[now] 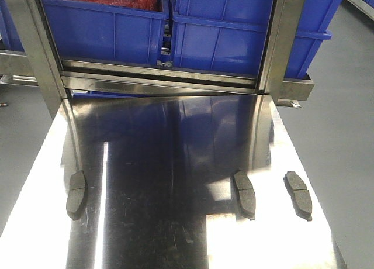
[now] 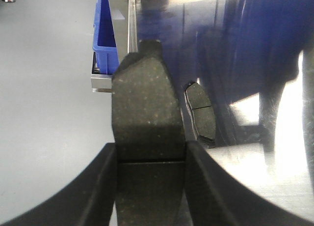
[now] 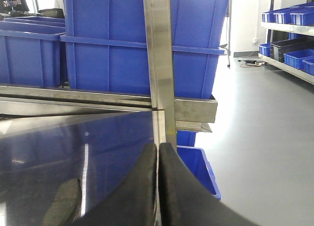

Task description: Move and align brake pads A on conveyor

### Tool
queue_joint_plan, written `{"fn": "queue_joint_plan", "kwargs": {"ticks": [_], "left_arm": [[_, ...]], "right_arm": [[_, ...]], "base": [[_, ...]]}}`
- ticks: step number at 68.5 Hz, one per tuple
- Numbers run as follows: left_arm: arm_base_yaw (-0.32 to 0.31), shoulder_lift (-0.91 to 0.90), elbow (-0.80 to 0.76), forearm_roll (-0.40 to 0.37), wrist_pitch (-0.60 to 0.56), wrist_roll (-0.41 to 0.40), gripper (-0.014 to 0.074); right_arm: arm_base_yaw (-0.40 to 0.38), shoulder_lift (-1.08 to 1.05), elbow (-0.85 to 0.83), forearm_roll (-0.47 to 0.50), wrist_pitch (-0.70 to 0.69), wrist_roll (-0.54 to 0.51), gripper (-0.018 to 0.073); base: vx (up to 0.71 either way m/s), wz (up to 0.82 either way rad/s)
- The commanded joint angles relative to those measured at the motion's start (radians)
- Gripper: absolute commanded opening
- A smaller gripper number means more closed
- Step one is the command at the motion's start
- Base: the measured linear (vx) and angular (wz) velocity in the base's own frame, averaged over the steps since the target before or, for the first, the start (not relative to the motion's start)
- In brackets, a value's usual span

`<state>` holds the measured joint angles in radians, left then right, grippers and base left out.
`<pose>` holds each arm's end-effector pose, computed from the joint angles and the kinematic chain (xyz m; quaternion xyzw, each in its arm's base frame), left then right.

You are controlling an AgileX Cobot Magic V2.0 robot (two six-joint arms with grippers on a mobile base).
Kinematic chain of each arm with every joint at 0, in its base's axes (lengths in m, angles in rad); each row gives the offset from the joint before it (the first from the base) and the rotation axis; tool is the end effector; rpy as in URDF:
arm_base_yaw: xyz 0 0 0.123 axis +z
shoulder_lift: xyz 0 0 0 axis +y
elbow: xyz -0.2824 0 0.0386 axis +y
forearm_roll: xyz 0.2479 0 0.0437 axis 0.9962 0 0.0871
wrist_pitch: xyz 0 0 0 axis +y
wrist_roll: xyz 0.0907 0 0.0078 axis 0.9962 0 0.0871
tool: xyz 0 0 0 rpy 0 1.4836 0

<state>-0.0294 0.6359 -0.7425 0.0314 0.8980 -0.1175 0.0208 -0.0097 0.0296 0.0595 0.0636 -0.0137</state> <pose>0.1069 -0.0009 0.3326 -0.0362 0.9068 -0.0156 0.4198 0.0570 0.0015 0.1978 0.0074 0.7057 0.0249 0.7080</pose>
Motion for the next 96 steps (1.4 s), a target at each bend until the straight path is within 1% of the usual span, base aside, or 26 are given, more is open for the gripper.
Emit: {"fn": "queue_joint_plan", "kwargs": {"ticks": [1,6,11,17,21,31,37,42,49,53,56,59,68,73,78,83,88,96], "left_arm": [[-0.004,0.001,-0.028,-0.003,-0.073,0.000,0.0135],[-0.004,0.001,-0.028,-0.003,-0.073,0.000,0.0135],[-0.004,0.001,-0.028,-0.003,-0.073,0.000,0.0135],[-0.004,0.001,-0.028,-0.003,-0.073,0.000,0.0135],[-0.004,0.001,-0.028,-0.003,-0.073,0.000,0.0135],[-0.004,0.001,-0.028,-0.003,-0.073,0.000,0.0135],[-0.004,0.001,-0.028,-0.003,-0.073,0.000,0.0135],[-0.004,0.001,-0.028,-0.003,-0.073,0.000,0.0135],[-0.004,0.001,-0.028,-0.003,-0.073,0.000,0.0135],[-0.004,0.001,-0.028,-0.003,-0.073,0.000,0.0135],[-0.004,0.001,-0.028,-0.003,-0.073,0.000,0.0135],[-0.004,0.001,-0.028,-0.003,-0.073,0.000,0.0135],[-0.004,0.001,-0.028,-0.003,-0.073,0.000,0.0135],[-0.004,0.001,-0.028,-0.003,-0.073,0.000,0.0135],[-0.004,0.001,-0.028,-0.003,-0.073,0.000,0.0135],[-0.004,0.001,-0.028,-0.003,-0.073,0.000,0.0135],[-0.004,0.001,-0.028,-0.003,-0.073,0.000,0.0135],[-0.004,0.001,-0.028,-0.003,-0.073,0.000,0.0135]], "right_arm": [[0.000,-0.016,0.018,0.002,-0.107,-0.004,-0.0003],[0.000,-0.016,0.007,0.007,-0.165,0.000,-0.0003],[0.000,-0.006,-0.054,0.006,-0.153,0.001,-0.0003],[0.000,0.062,-0.190,-0.005,-0.049,-0.007,-0.0003],[0.000,0.138,-0.310,-0.011,0.058,-0.007,-0.0003],[0.000,0.332,-0.514,-0.019,0.268,-0.007,-0.0003],[0.000,0.422,-0.596,-0.036,0.374,-0.007,-0.0003],[0.000,0.476,-0.626,-0.051,0.417,-0.007,-0.0003],[0.000,0.516,-0.628,-0.059,0.419,-0.007,0.0017],[0.000,0.522,-0.628,-0.054,0.419,-0.007,0.0056],[0.000,0.522,-0.628,-0.059,0.419,-0.007,0.0102],[0.000,0.522,-0.626,-0.059,0.418,-0.007,0.0175],[0.000,0.522,-0.623,-0.059,0.421,-0.007,0.0458],[0.000,0.522,-0.623,-0.059,0.421,-0.007,0.0582],[0.000,0.522,-0.623,-0.059,0.417,-0.006,0.0660],[0.000,0.522,-0.623,-0.039,0.387,-0.002,0.0697],[0.000,0.541,-0.627,-0.040,0.363,-0.002,0.0698],[0.000,0.654,-0.680,-0.040,0.418,-0.002,0.0677]], "base": [[0.00,0.00],[0.00,0.00],[0.00,0.00],[0.00,0.00],[0.00,0.00],[0.00,0.00],[0.00,0.00],[0.00,0.00],[0.00,0.00],[0.00,0.00],[0.00,0.00],[0.00,0.00],[0.00,0.00],[0.00,0.00],[0.00,0.00],[0.00,0.00],[0.00,0.00],[0.00,0.00]]}}
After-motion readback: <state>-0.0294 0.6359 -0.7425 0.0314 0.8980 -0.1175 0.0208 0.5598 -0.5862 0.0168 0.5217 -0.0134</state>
